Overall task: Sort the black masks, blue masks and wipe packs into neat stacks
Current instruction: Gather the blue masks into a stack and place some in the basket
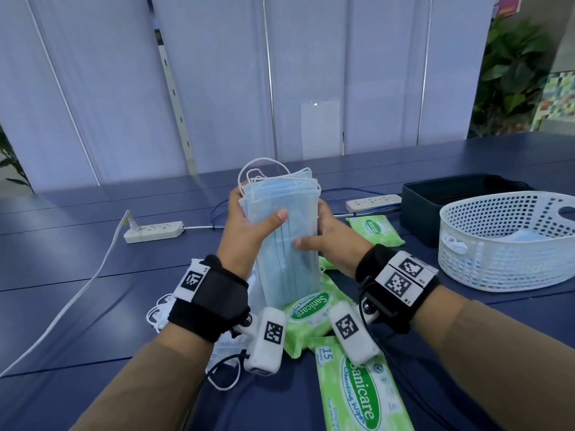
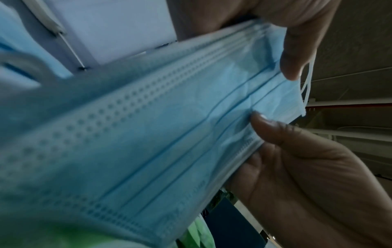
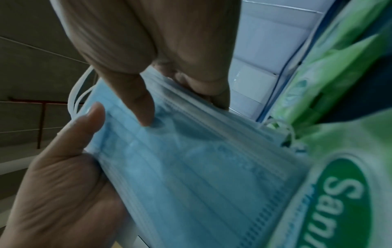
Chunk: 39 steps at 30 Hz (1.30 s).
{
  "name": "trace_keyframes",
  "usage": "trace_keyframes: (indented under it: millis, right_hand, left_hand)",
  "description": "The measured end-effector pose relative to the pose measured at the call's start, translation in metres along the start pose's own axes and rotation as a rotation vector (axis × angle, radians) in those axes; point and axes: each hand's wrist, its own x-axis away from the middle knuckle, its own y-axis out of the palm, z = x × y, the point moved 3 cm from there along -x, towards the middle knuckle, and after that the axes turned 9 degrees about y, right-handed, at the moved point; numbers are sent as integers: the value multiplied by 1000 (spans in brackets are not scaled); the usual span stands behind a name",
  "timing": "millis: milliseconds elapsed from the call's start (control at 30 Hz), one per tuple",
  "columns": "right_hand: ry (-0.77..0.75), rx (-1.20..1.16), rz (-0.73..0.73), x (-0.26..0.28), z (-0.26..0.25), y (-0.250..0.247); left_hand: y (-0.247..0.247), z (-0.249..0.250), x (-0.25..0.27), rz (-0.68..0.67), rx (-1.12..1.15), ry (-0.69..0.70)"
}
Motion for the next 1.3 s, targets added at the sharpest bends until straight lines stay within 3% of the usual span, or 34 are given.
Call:
trace_keyframes:
  millis: [133,200,400,467,600,900,1300]
  right_hand:
    - [59,70,-60,0,9,1]
    - [18,141,-42,2,3,3]
    - [-445,410,182,9,-46,4]
    - [-519,541,210,9,-53,5]
    - [-453,736,225,7,-52,7]
    - [-474,855,245,8,-52,9]
    - [-399,951,202,9,-65,19]
  left_hand:
    - [0,-6,1,7,16,-40]
    - [3,-5,1,-22,27,-42]
    - [1,7,-2,-46,-5,69]
    - [0,11,-3,-59,-36,122]
    - [-1,15,-5,-59,-36,161]
    - [5,13,-1,-77,42,80]
    - [4,24,-4,112,48,24]
